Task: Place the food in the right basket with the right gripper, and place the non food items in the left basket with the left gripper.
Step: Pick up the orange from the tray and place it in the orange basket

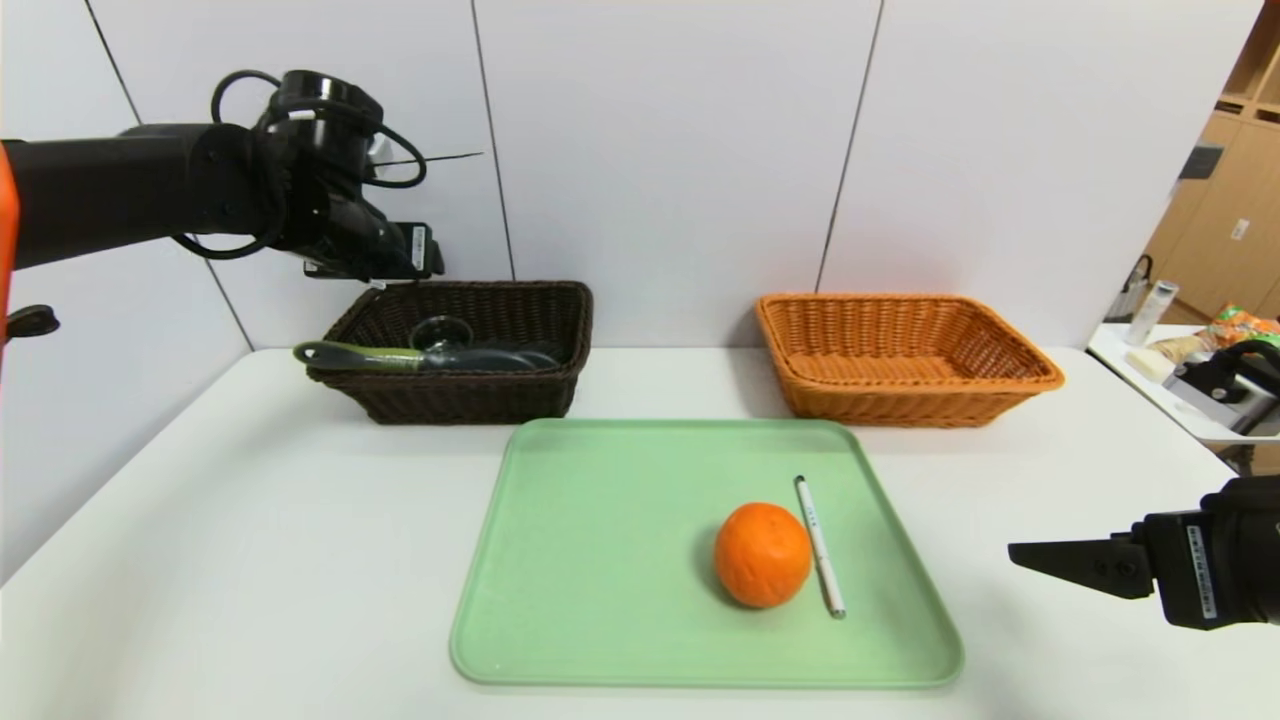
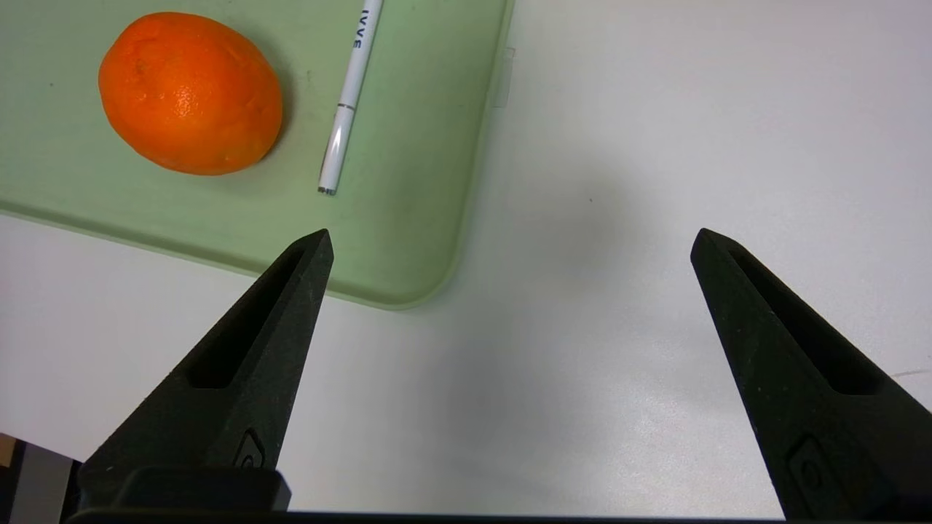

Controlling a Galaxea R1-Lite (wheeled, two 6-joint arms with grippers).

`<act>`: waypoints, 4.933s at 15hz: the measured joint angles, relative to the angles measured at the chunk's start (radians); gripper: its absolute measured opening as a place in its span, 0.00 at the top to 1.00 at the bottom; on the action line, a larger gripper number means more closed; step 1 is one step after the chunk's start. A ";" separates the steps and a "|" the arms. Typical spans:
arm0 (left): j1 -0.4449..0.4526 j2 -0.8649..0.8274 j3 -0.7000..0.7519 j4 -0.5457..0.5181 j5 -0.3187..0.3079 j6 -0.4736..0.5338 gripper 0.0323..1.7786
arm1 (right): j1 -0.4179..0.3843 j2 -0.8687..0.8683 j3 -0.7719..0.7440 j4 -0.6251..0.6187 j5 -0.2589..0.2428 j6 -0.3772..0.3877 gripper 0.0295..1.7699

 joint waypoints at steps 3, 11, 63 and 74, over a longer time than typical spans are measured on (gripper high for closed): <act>-0.064 -0.059 0.004 0.116 0.002 -0.066 0.16 | 0.000 0.000 -0.004 -0.002 0.000 0.000 0.04; -0.318 -0.124 0.056 0.392 0.006 -0.267 0.08 | 0.003 0.003 -0.012 -0.003 0.000 0.001 0.04; -0.476 -0.432 0.630 0.082 -0.400 0.135 0.05 | 0.449 0.573 -0.459 -0.055 -0.200 -0.014 0.37; -0.476 -0.435 0.629 0.063 -0.402 0.138 0.05 | 0.124 0.604 -0.741 -0.137 -0.248 -0.071 0.37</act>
